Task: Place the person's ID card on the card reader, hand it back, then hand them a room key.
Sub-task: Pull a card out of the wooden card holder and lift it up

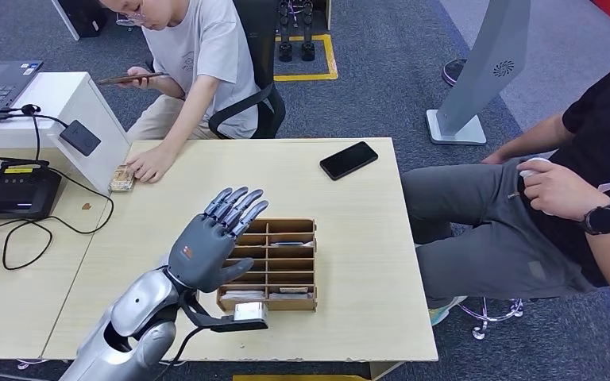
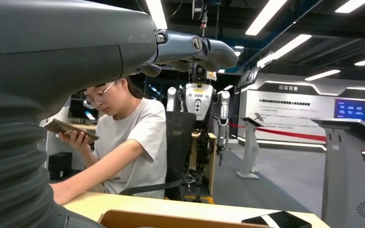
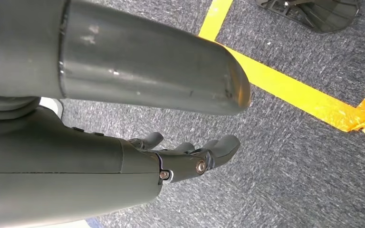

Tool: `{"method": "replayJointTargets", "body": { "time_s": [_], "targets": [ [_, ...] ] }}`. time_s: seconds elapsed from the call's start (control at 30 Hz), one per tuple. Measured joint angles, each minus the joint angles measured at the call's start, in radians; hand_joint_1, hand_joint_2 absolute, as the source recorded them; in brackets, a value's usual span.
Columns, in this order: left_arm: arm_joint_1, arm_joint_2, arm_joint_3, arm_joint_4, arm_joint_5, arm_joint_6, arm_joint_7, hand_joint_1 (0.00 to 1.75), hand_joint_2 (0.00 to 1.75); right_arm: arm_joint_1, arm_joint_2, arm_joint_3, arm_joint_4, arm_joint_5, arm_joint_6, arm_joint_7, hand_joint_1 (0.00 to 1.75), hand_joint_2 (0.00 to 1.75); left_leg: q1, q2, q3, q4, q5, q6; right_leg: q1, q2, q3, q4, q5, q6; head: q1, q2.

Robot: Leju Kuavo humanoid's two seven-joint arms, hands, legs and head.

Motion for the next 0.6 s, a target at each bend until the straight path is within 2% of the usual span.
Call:
{"method": "replayJointTargets", "body": {
  "time_s": [0.33,0.6],
  "targets": [
    [0.001,0.001,-0.004,0.132,-0.035,-0.001,0.042,0.00,1.75,-0.001,0.000,-0.006,0.000,0.005,0.001,-0.001,0.00,0.00,0.000,0.000,0.000,0.000,0.000,0.000,0.000,0.000,0.000,0.000,0.000,0.000,0.000,0.000],
    [0.002,0.005,-0.004,0.187,-0.027,-0.010,0.047,0.00,1.75,-0.001,0.000,-0.006,0.000,0.007,0.000,-0.003,0.00,0.00,0.000,0.000,-0.001,0.000,0.000,0.000,0.000,0.000,0.000,0.000,0.000,0.000,0.000,0.000]
  ]
}}
